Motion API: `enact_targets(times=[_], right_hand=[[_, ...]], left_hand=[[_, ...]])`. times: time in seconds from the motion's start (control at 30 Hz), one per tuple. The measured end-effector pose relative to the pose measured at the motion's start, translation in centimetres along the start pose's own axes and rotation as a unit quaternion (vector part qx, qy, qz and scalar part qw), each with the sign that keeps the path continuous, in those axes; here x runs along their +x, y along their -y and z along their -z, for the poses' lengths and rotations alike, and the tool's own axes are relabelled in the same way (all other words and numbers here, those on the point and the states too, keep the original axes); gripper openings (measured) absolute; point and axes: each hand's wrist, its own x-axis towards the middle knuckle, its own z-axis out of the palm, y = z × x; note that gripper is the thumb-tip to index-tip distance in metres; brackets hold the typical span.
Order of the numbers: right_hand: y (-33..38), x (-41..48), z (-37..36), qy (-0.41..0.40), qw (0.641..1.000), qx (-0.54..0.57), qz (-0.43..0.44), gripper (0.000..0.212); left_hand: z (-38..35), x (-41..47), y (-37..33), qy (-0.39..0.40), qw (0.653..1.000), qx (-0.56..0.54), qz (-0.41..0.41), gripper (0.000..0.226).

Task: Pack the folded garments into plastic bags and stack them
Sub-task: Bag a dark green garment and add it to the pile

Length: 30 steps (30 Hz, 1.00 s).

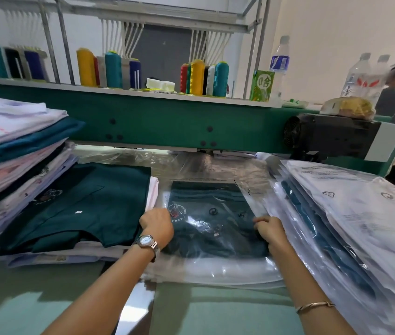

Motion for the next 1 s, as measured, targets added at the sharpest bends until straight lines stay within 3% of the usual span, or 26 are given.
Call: enact_targets(times=[0.13,0.27,0.37,0.6,0.87,1.0], right_hand=[[1.1,0.3,0.0,-0.008,0.998,0.061,-0.001,0.028],[2.1,-0.2,-0.5,-0.016,0.997,0.062,0.045,0.043],[3.5,-1.1,-0.7,-0.028,0.994,0.053,0.089,0.048],[9.9,-3.8,0.3,-0.024,0.980,0.042,0.193,0.049],[16.8,-6.9,6.4,-0.037,0.960,0.060,0.270,0.034],[17.9,-8.0,11.8,-0.076,0.953,0.075,0.283,0.032]], left_hand=[[0.5,0.2,0.6,0.014,0.988,-0.152,0.009,0.027],[1.7,0.8,0.9,-0.017,0.930,-0.368,0.012,0.024],[3.1,0.6,0.7,-0.053,0.890,-0.452,-0.020,0.029],[8.0,-0.8,0.9,-0.121,0.853,-0.507,-0.026,0.024],[14.0,-3.7,0.0,-0.227,0.767,-0.596,-0.073,0.018],[16.5,-5.4,-3.4,-0.229,0.700,-0.666,-0.121,0.017]])
